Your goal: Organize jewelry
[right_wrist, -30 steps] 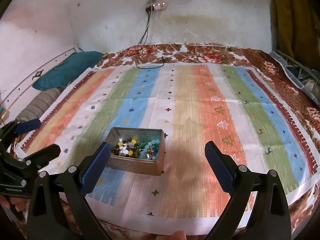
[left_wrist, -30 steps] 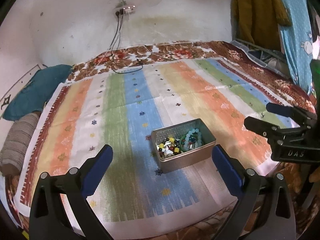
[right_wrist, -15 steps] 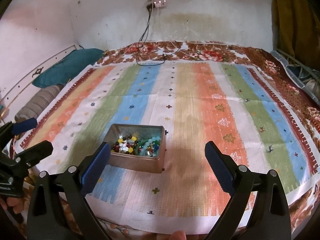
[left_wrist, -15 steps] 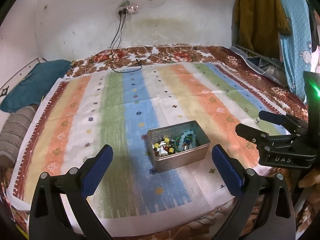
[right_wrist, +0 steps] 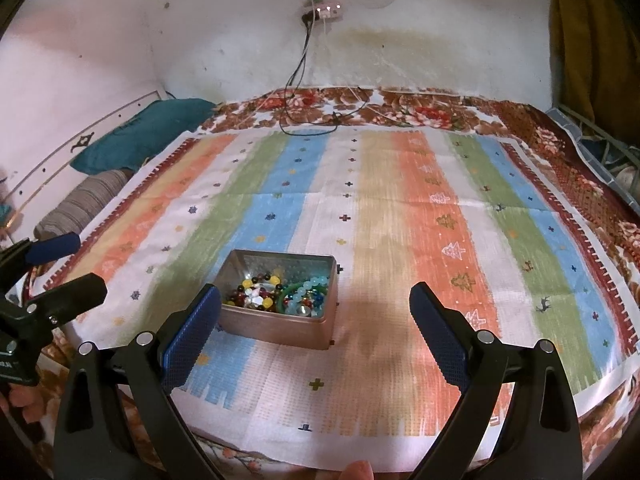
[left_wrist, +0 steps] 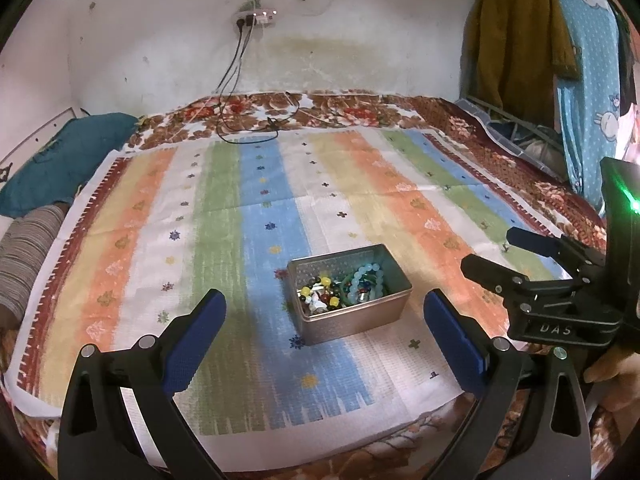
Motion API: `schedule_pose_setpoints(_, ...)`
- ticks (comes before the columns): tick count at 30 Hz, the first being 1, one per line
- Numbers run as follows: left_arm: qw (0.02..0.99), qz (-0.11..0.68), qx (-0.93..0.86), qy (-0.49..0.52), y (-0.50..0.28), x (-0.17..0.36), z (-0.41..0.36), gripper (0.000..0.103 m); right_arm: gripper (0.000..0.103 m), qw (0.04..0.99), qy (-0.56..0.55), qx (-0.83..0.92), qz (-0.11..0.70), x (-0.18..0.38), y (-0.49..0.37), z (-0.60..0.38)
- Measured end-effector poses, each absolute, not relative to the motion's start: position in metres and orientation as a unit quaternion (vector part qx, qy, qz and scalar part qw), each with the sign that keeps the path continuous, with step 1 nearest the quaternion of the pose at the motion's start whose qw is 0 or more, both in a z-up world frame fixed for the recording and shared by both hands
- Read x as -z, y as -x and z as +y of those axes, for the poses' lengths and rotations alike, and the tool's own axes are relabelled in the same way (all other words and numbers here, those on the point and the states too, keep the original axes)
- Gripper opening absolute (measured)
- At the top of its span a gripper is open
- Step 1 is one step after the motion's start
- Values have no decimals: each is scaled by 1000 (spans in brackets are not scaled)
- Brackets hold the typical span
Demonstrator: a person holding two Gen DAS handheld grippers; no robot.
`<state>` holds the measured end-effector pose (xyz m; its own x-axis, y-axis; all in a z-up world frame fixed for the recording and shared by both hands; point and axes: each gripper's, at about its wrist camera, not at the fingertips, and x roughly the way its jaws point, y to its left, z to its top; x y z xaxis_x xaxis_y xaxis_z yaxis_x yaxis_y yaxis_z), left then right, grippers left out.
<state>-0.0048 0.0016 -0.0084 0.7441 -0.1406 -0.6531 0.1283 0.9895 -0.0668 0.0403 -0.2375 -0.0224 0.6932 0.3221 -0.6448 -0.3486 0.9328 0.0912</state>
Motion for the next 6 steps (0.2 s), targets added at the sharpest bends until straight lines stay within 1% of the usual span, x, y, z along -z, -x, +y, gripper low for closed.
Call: schedule_pose_setpoints(6,935,346,81,0,7,8,-2,97,96,919,11,-180,350,23,-43,-239)
